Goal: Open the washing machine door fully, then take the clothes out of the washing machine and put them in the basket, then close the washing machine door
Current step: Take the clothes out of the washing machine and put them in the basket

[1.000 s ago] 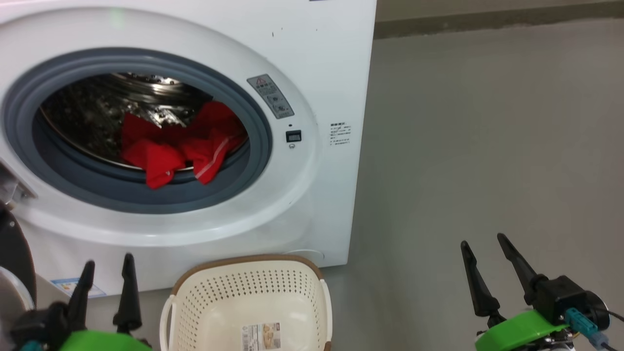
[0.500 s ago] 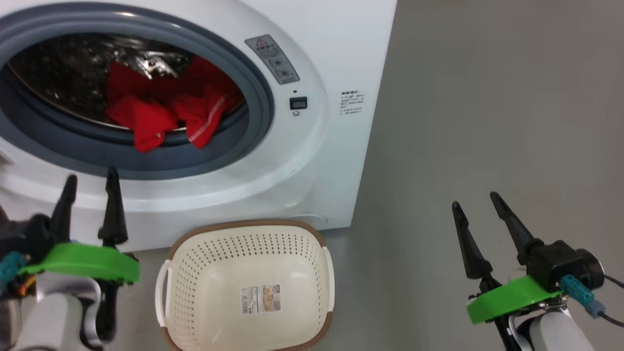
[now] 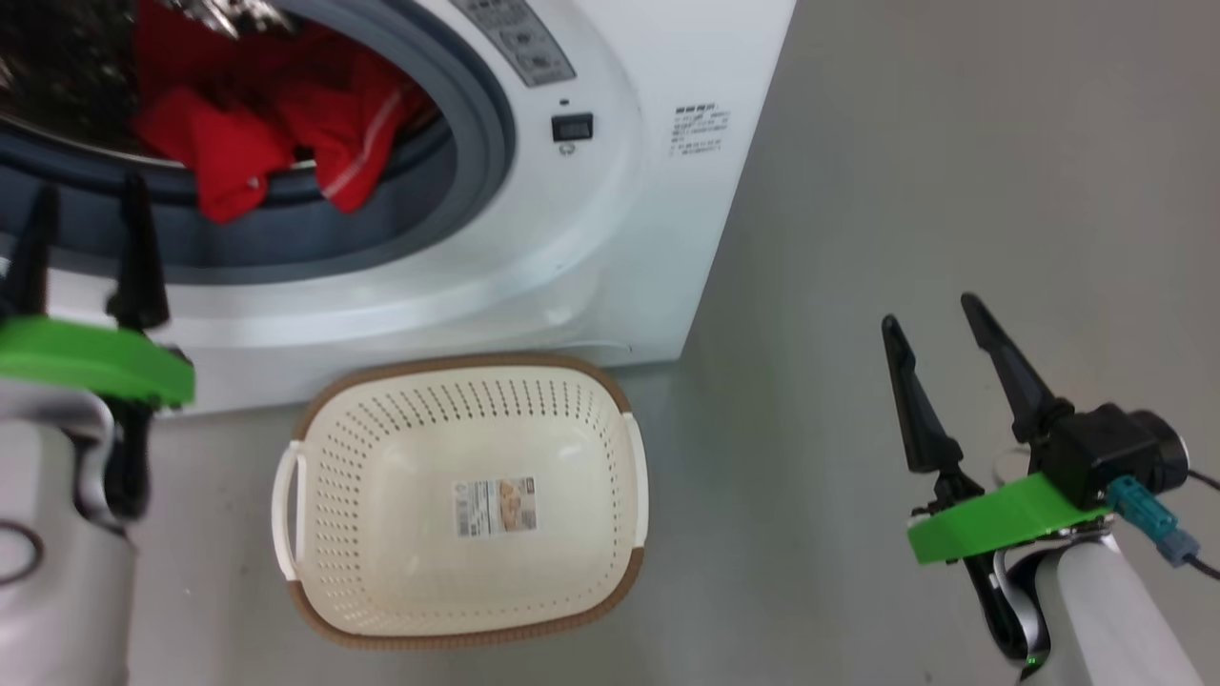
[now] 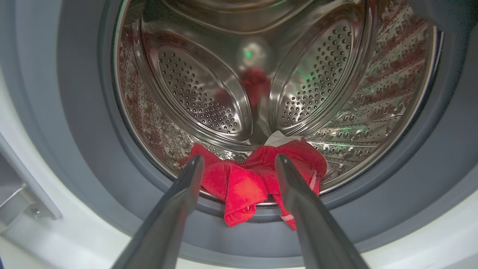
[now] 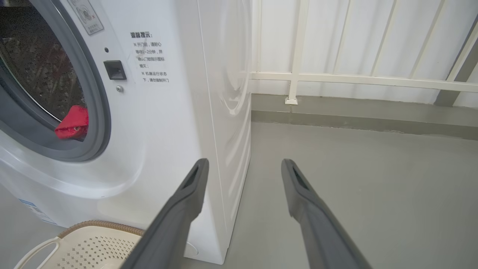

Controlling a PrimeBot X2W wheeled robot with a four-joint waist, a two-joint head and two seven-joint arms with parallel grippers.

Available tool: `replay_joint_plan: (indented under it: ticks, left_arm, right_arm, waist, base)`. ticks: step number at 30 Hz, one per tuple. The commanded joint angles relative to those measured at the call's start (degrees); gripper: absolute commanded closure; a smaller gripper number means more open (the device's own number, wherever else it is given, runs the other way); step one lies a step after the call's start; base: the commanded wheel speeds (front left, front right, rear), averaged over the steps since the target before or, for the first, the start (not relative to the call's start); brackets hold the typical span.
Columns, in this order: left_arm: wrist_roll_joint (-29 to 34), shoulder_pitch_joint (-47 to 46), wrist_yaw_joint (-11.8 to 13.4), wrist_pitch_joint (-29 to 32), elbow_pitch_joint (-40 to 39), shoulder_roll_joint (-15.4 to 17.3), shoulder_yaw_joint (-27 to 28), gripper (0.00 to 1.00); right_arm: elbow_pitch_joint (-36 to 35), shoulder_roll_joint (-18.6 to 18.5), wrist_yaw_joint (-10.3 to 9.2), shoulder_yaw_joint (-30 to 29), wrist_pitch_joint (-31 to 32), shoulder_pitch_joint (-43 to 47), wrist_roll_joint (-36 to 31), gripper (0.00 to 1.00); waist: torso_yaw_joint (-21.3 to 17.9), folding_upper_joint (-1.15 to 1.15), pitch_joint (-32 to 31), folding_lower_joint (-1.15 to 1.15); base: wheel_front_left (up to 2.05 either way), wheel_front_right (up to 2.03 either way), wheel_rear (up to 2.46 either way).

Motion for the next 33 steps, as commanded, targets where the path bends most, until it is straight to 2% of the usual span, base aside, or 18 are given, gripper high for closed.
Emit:
replay_joint_plan:
  ticks: [1, 12, 24, 33]
  left_arm:
    - [-0.2, -3.6, -0.7, -0.7, 0.6, 3.4, 1.3, 0.0]
    - [-0.5, -14.0, -2.6, -1.1, 11.5, 4.7, 0.0, 0.0]
    - [0.6, -25.8, -3.0, -0.2, 23.5, 4.9, -2.8, 0.0]
    - [3.8, -31.9, 0.2, 5.7, 31.9, 6.8, -6.4, 0.0]
  right_arm:
    - [-1.9, -0.4, 0.36, 1.3, -0.4, -1.7, -0.8, 0.0]
    - [-2.5, -0.4, 0.36, 1.5, -0.4, -3.6, -1.5, 0.0]
    - [-2.7, -0.4, 0.36, 1.3, -0.4, -5.0, -1.5, 0.0]
    - [-3.2, -0.4, 0.36, 3.4, -0.4, -5.7, -0.5, 0.0]
  waist:
    - [-0.6, 0.0, 3.8, 0.0]
    - [-2.0, 0.0, 8.6, 0.0]
    - [-4.0, 0.0, 12.2, 0.0]
    - [-5.9, 0.0, 14.1, 0.0]
  base:
    - [0.0, 0.0, 0.0]
    - [0.0, 0.0, 0.0]
    - [0.0, 0.0, 0.0]
    - [0.0, 0.0, 0.0]
